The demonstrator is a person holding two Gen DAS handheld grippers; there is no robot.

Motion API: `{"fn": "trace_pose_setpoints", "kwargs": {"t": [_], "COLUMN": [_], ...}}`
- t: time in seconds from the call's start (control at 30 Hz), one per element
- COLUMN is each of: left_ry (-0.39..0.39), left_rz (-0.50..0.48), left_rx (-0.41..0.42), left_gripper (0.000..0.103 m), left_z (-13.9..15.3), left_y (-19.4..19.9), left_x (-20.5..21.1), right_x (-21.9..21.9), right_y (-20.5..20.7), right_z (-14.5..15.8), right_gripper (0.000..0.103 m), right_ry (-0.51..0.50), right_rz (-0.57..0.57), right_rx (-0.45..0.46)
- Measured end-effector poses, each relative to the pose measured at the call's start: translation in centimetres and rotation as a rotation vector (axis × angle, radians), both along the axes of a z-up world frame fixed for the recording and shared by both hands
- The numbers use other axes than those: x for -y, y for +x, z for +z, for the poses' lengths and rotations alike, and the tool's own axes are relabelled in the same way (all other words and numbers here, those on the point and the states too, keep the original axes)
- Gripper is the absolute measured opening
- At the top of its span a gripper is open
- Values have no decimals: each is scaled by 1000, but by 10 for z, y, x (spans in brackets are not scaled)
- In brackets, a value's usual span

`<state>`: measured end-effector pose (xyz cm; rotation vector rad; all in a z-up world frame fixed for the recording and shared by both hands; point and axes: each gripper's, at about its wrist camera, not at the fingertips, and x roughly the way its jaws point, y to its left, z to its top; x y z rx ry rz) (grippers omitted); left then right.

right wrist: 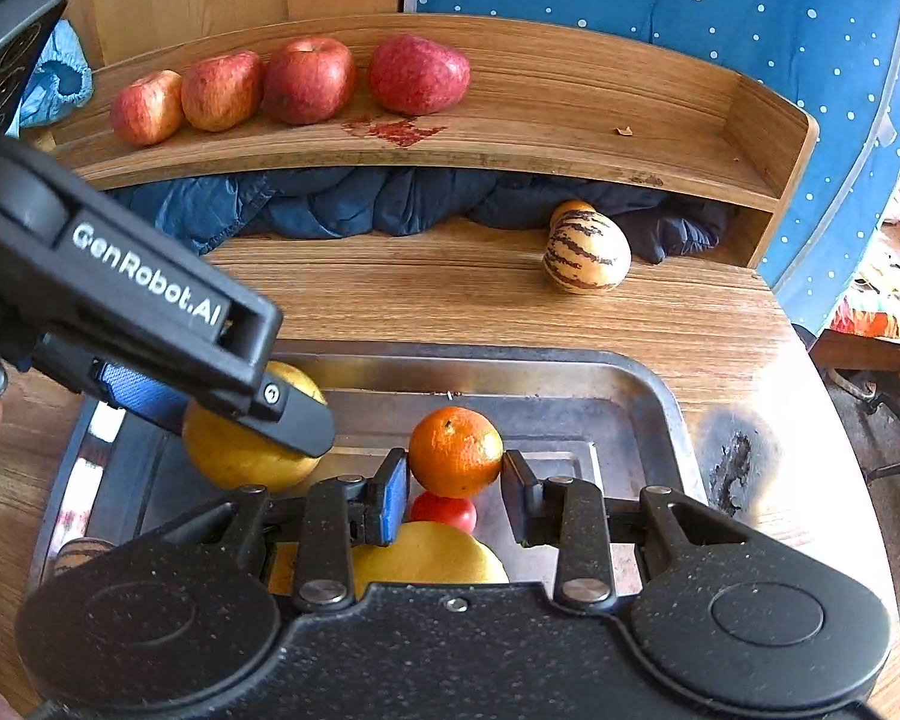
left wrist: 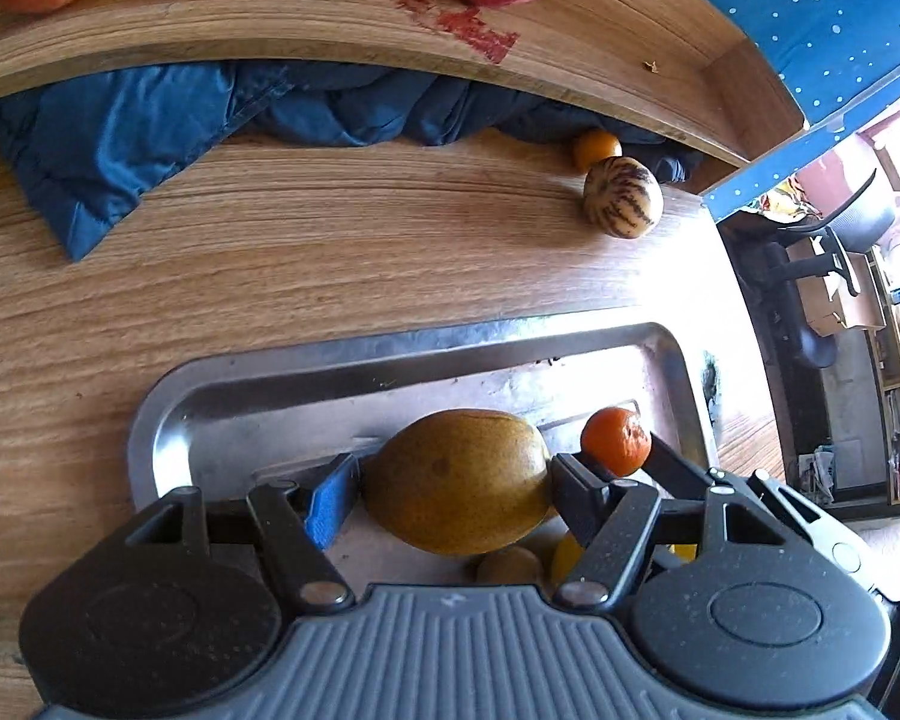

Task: Organize fruits
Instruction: 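Carry the pear onto the tray and open the left tool while the right tool releases the mandarin there, then move both open tools back toward the last fruit under the shelf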

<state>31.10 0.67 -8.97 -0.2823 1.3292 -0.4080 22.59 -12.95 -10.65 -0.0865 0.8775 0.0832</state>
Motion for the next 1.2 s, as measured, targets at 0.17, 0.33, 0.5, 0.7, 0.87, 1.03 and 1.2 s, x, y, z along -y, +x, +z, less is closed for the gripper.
{"fn": "trace_pose_setpoints", "kwargs": {"t": [0.17, 0.33, 0.5, 0.7, 0.87, 1.03, 1.2], "left_ry": [15, 34, 55, 109, 180, 216, 241], "left_rz": [16, 42, 42, 46, 25, 9, -18], "left_rx": [7, -13, 57, 153, 222, 211, 159], "left_gripper": [74, 74, 88, 99, 102, 102, 102], "left_z": [0, 1, 17, 42, 55, 57, 52], "left_y": [-5, -14, -38, -71, -106, -136, -160], "left_x": [2, 2, 2, -4, -10, -17, -17], "right_x": [2, 8, 18, 24, 26, 25, 26], "right_y": [-4, -25, -57, -96, -123, -144, -160], "right_z": [2, 13, 25, 35, 39, 39, 37], "right_gripper": [42, 63, 87, 101, 102, 102, 102], "right_ry": [-14, 1, 49, 82, 106, 111, 119], "right_rz": [-5, -27, -75, -119, -133, -133, -130], "right_rx": [14, 58, 97, 129, 137, 133, 109]}}
